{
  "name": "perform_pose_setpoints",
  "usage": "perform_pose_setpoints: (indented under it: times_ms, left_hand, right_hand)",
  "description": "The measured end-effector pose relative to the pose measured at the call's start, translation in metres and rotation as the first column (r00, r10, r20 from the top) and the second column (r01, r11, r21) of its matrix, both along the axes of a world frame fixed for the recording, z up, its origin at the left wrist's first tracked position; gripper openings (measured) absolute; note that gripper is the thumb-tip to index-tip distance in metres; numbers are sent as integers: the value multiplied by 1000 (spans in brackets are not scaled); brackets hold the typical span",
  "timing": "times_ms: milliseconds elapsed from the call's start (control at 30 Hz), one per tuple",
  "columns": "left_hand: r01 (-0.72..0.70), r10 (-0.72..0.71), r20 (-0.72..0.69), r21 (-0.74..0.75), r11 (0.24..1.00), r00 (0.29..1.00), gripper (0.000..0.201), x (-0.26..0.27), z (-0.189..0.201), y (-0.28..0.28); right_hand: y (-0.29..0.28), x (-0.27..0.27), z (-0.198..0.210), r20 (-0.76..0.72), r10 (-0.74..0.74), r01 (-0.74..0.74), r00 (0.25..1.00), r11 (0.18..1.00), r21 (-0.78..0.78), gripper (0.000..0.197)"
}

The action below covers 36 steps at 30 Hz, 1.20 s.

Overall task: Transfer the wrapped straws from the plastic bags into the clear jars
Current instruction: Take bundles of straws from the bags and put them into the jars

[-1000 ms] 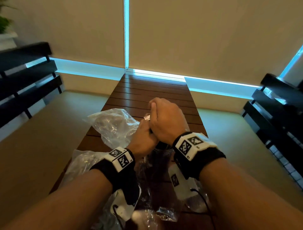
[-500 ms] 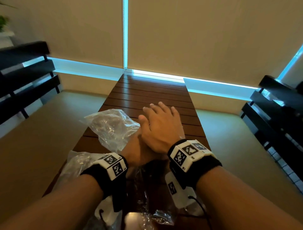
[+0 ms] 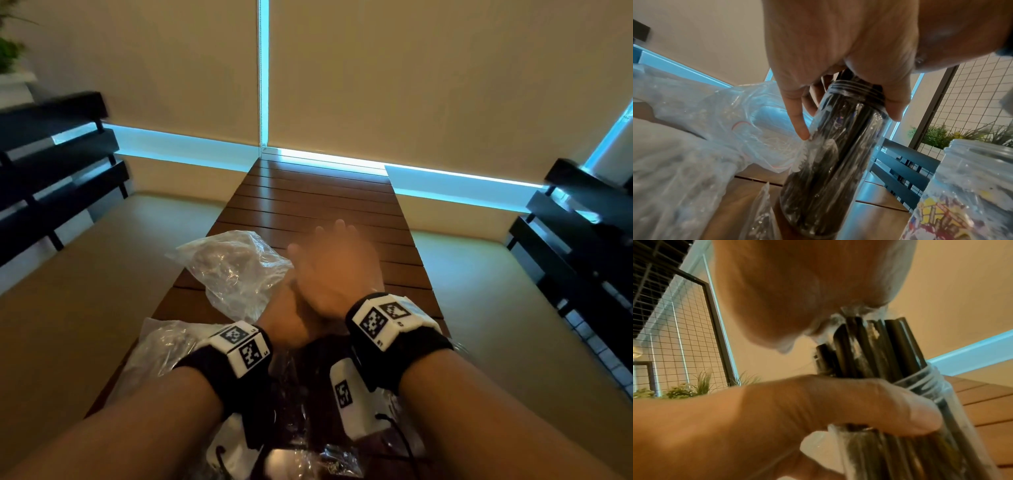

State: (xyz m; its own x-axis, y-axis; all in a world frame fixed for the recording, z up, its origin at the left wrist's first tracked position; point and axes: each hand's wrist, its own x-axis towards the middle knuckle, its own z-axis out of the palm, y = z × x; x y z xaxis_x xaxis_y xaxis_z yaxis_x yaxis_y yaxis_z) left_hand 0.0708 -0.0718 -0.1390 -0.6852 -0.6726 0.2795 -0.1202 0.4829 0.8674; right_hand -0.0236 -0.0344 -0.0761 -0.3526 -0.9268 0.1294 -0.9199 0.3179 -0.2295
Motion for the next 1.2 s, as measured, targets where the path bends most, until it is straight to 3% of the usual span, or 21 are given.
perform_pose_setpoints:
  times_ms: [67,200,367,500,567,633,733,833,1000,1100,1200]
  left_hand:
    - [-23,23,18,-2,1000,1000,51,-7,-4,-8]
    - [-52,55,100,-27,998,994,70,-17,-20,-23]
    - [-73,87,178,-85,994,980,84,-18,-22,-29]
    - [-46,52,149,-44,998,987,86,-17,-11,-18]
    - [-80,76,78,52,995,994,102,-17,-9,-11]
    - [-103,93,97,108,989,991,119,-19,-10,-10]
    - [-57,58,97,-14,998,994,105,-22,-11,-8]
    - [-123,115,150,48,991,982,111,-22,-9,-10]
    - [-117,96,287,56,992,953,81,-20,-5,-12]
    - [-101,98,420,-15,995,902,81,-11,-1,-12]
    - [-65,86,535,-59,996,840,96,5,2,-20]
  right_hand:
    - [2,-8,2,12,-84,85,996,993,-88,69]
    - [5,-14,-7,204,-71,77,976,997,-21,65]
    - [3,-8,-13,120,-71,77,990,996,-44,56]
    - [-4,-10,0,106,-113,102,988,990,97,58]
    - [-7,-9,2,97,-147,138,984,986,98,59]
    - [-4,-9,-5,24,-132,132,991,991,-3,51]
    - [0,-11,-17,-32,-89,85,995,989,-117,43]
    - [-4,-10,-20,-65,-97,87,993,987,-136,40]
    - [-4,-11,-22,-77,-91,80,993,987,-138,39]
    - [-5,-15,-18,-29,-83,81,996,996,-42,44]
    - [-4,-18,-5,40,-93,88,995,990,111,69]
